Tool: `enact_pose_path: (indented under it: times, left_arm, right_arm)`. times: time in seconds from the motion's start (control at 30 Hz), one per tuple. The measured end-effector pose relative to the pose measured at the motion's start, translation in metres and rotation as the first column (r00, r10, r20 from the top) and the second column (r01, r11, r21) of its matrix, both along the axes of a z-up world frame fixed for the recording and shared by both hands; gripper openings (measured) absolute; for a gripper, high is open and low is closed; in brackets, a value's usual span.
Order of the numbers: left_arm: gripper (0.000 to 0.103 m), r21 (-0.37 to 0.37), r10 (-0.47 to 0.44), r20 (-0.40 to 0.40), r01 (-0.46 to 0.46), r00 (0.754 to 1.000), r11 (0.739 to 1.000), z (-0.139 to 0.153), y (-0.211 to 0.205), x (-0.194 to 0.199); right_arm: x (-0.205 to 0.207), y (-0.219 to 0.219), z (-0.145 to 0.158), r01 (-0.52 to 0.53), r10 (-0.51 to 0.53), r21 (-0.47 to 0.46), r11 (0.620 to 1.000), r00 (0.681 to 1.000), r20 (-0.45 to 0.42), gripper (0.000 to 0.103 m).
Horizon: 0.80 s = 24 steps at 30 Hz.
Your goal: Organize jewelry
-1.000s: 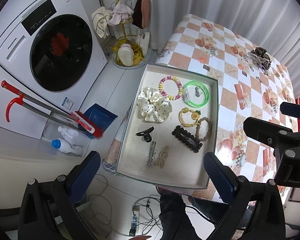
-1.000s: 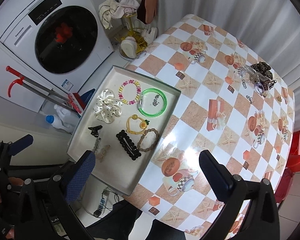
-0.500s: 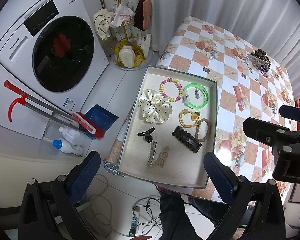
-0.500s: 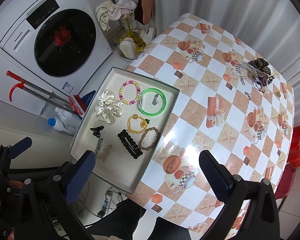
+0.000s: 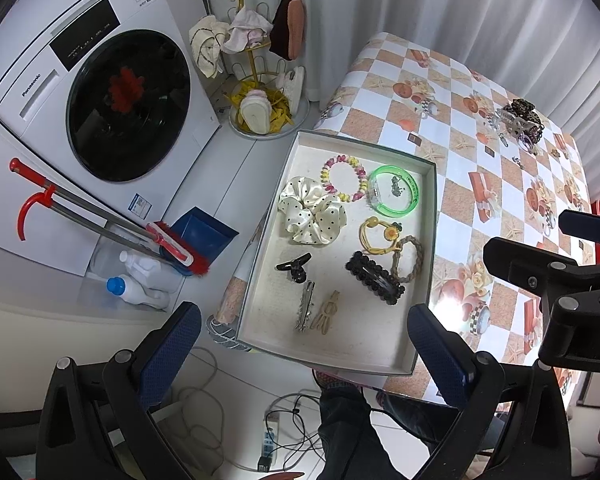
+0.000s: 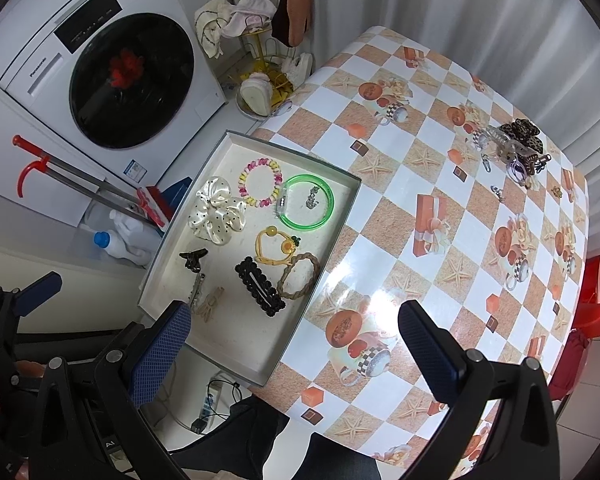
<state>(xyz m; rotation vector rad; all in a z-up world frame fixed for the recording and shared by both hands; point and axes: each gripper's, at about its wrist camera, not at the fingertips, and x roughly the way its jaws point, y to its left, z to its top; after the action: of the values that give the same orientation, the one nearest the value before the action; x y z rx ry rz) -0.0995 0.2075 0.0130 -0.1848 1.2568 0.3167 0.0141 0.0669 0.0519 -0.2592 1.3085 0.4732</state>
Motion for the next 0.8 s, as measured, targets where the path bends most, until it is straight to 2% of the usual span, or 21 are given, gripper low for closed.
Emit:
enact_pose_path:
  times: [0.8]
  left_arm:
    - [0.103,0.002,0.000,-0.002,0.000,1.000,1.000,0.0005,-0.0001,-0.0010]
  right_arm:
    - [-0.0025,0.0036,-0.0006,0.006,-0.006,0.000,1.000,1.000,0.000,0.103]
